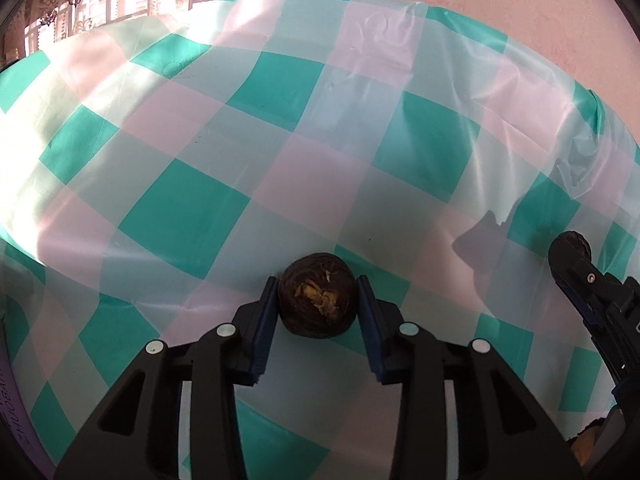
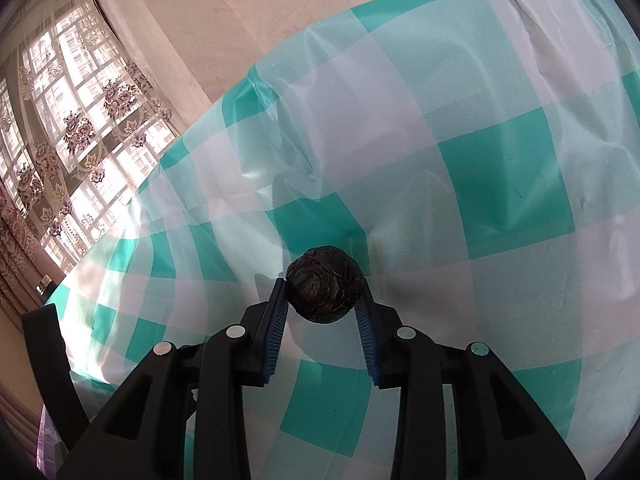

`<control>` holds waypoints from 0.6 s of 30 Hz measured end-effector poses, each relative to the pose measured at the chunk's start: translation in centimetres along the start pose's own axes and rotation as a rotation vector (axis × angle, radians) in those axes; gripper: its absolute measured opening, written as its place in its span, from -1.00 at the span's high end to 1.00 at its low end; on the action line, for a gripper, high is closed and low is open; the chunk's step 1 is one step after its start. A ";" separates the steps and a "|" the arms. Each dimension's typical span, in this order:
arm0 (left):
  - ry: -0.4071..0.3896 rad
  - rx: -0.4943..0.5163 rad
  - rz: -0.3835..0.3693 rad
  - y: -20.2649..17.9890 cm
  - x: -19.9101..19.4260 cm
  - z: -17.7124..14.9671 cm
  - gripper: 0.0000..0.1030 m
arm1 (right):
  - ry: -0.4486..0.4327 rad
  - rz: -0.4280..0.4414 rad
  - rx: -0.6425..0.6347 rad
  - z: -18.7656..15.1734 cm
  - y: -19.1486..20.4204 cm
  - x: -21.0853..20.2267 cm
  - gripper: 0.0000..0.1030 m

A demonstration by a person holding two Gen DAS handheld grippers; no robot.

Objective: Organize fruits
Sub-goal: 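Grasp one dark brown fruit with the right tool while the left tool grasps the other, then lift both dark brown fruits and carry them over the purple box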

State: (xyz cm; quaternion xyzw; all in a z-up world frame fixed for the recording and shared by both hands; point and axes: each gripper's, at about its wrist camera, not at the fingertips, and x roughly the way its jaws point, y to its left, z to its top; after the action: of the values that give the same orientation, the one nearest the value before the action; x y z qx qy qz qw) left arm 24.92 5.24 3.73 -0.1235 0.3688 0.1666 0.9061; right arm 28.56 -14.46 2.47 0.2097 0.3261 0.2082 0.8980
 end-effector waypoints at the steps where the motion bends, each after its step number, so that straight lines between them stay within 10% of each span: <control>1: -0.011 -0.014 -0.002 0.0 0.0 0.0 0.25 | -0.004 0.002 0.004 0.0 -0.1 -0.1 0.34; 18: -0.067 -0.011 -0.045 3.2 -10.5 -9.2 0.25 | -0.053 -0.039 0.172 -6.3 -0.7 -8.9 0.34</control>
State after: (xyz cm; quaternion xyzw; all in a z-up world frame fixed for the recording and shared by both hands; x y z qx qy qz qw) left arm 10.81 2.72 4.42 -0.1309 0.3346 0.1523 0.9207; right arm 18.26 -18.01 2.15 0.2851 0.3231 0.1562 0.8888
